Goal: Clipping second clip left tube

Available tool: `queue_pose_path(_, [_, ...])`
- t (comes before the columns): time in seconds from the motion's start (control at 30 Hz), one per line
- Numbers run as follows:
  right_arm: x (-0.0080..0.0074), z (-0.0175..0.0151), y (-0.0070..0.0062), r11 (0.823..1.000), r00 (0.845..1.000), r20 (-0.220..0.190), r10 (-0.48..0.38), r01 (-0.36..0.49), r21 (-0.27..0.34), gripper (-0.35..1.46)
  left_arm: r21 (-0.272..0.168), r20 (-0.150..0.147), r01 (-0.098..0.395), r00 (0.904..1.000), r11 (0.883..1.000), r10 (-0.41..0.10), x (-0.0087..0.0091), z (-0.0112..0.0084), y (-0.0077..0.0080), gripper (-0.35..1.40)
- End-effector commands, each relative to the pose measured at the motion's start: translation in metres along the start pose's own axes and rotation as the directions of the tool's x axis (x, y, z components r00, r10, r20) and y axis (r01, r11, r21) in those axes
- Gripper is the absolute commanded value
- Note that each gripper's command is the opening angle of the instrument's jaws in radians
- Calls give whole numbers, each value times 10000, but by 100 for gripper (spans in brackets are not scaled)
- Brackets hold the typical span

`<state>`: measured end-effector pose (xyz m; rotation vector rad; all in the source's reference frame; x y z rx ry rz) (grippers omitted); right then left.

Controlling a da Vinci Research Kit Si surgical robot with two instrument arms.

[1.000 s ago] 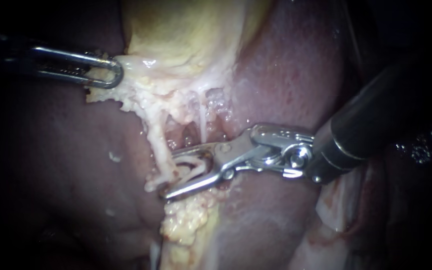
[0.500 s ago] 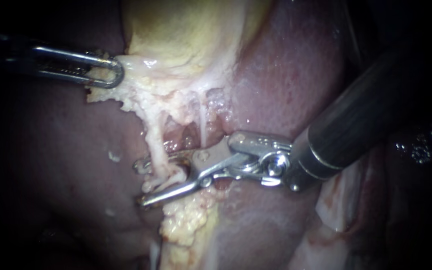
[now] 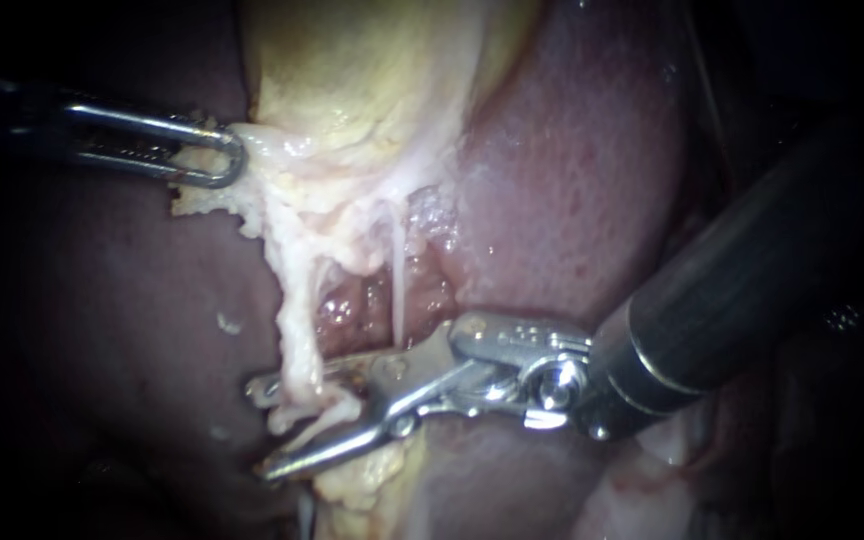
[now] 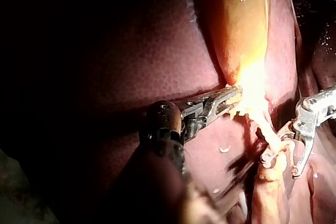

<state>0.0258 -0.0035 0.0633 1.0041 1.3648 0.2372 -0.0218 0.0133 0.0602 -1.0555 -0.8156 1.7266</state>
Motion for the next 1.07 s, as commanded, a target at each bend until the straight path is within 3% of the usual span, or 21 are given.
queue_pose_path(0.03, [3, -1, 0, 10000, 10000, -37, 15, -16, -65, 37, -5, 1, -2, 10000, 10000, 2, 0, 0, 0, -35])
queue_pose_path(0.17, [8, -6, 1, 10000, 10000, -72, 52, -53, -82, 26, -6, 1, -2, 10000, 10000, 2, 0, 0, 0, -35])
queue_pose_path(0.3, [4, -11, 1, 10000, 10000, -60, 44, -44, -63, 5, -7, 1, -3, 10000, 10000, 3, 0, 0, 0, -35])
queue_pose_path(0.5, [3, -13, 2, 9999, 9999, -57, 100, -100, -55, -14, -6, 1, -3, 10000, 10000, 3, 0, 0, 0, -35])
queue_pose_path(0.6, [2, -14, 0, 9996, 9996, -51, 271, -271, -45, -35, -5, 0, -2, 10000, 10000, 2, 0, 0, 0, -35])
queue_pose_path(1.07, [-2, -17, 4, 9996, 9996, -100, 257, -258, -131, -35, -5, 0, -2, 10000, 10000, 2, 1, 0, -1, -35])
